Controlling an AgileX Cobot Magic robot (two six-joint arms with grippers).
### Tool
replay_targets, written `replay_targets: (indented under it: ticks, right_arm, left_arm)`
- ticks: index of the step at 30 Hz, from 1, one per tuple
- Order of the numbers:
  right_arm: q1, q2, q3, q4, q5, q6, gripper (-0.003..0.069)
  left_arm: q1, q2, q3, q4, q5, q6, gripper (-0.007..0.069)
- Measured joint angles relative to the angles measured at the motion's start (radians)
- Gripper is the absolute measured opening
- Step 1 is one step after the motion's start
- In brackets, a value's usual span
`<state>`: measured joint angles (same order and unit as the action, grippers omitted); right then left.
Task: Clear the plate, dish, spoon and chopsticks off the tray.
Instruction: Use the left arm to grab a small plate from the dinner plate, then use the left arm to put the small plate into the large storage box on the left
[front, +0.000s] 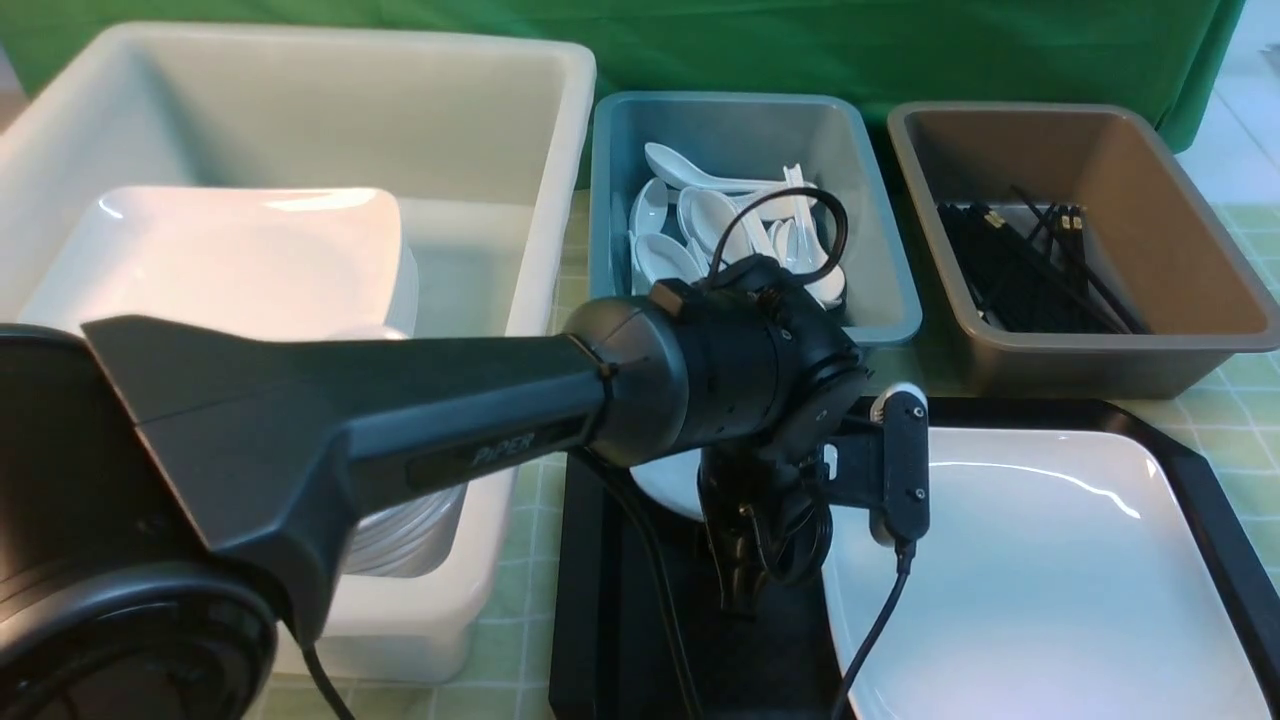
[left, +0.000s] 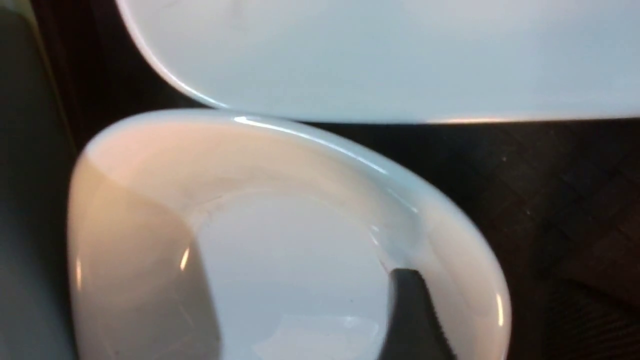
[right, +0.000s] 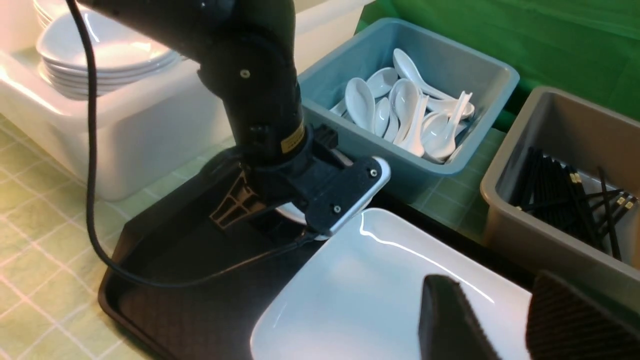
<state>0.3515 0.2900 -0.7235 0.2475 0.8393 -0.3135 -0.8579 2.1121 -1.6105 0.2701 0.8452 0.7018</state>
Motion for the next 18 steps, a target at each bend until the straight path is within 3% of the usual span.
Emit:
replay_targets:
  ticks: [2, 6, 18]
  right_arm:
    - [0.000, 0.000, 0.000, 0.000, 0.000, 0.000, 0.0239]
    - [0.000, 0.000, 0.000, 0.000, 0.000, 0.000, 0.0239]
    - [0.000, 0.000, 0.000, 0.000, 0.001, 0.000, 0.0239]
  left_arm:
    - [0.000, 0.000, 0.000, 0.001, -0.002, -0.020, 0.0195]
    - [0.000, 0.000, -0.005, 0.011, 0.011, -0.087, 0.0050]
    - [-0.056, -0.077, -0.099, 0.029, 0.142, -0.243, 0.0007]
